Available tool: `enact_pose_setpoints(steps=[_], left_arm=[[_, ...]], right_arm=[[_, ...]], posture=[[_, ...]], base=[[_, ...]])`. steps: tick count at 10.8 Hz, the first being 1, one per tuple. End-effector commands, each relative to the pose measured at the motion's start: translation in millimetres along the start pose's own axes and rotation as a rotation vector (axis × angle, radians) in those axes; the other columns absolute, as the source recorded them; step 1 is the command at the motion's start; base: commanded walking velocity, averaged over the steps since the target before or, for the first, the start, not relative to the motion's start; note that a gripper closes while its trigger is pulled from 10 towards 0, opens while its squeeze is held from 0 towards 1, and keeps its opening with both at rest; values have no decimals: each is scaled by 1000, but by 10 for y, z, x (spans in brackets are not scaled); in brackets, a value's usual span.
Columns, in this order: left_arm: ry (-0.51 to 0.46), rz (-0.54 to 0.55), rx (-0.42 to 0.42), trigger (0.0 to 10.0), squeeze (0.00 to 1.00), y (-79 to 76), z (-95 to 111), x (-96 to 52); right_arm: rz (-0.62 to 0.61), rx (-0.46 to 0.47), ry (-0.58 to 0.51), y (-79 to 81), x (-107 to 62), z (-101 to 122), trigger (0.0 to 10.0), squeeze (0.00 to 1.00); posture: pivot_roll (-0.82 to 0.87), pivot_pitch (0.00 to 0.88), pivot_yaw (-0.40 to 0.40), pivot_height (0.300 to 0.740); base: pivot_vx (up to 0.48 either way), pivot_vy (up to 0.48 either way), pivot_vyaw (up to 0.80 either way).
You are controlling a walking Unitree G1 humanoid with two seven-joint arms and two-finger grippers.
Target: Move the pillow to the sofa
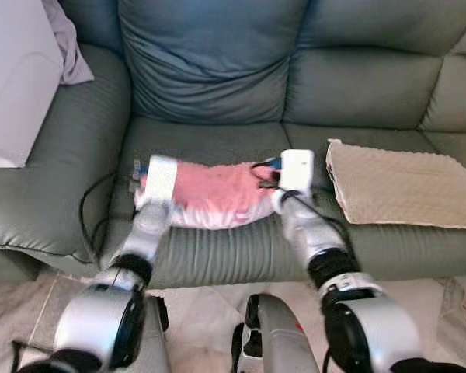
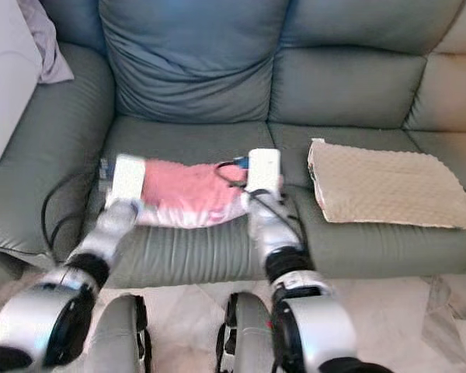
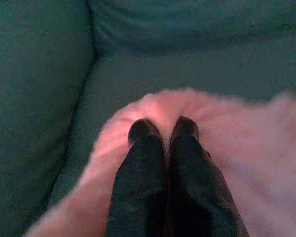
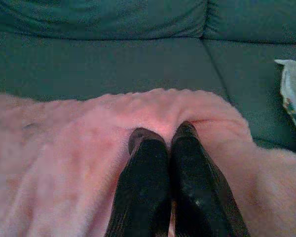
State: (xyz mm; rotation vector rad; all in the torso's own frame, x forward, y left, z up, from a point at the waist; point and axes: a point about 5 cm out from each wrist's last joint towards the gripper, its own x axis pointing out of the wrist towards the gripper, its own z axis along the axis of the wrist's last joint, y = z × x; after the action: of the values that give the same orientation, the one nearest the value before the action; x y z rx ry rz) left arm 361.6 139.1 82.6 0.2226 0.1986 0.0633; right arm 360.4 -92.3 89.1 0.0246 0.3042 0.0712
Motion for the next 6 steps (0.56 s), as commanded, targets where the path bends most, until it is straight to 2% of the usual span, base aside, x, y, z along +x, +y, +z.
enact_pose_setpoints(steps=[1, 2, 3, 4, 6], left_arm=[[-20, 5, -45, 10000, 0, -20, 40, 6], [-42, 6, -79, 10000, 0, -22, 79, 14], [-36, 28, -72, 10000, 0, 16, 66, 17], [-12, 43, -73, 10000, 0, 45, 8, 9], [13, 35, -59, 10000, 0, 39, -83, -22]], right_arm=[[23, -31, -15, 5, -8, -4, 10000, 0], [66, -115, -50, 18, -42, -21, 10000, 0], [74, -167, -50, -5, -62, -58, 10000, 0], [74, -259, -53, -71, -93, -94, 10000, 0], [44, -305, -30, -221, -152, -165, 10000, 0]], posture=[[-104, 196, -141, 656], [-119, 199, -136, 656], [-113, 200, -137, 656], [-110, 200, -139, 656], [-112, 200, -139, 656]], base=[[0, 0, 0], [0, 0, 0], [0, 0, 0], [0, 0, 0], [0, 0, 0]])
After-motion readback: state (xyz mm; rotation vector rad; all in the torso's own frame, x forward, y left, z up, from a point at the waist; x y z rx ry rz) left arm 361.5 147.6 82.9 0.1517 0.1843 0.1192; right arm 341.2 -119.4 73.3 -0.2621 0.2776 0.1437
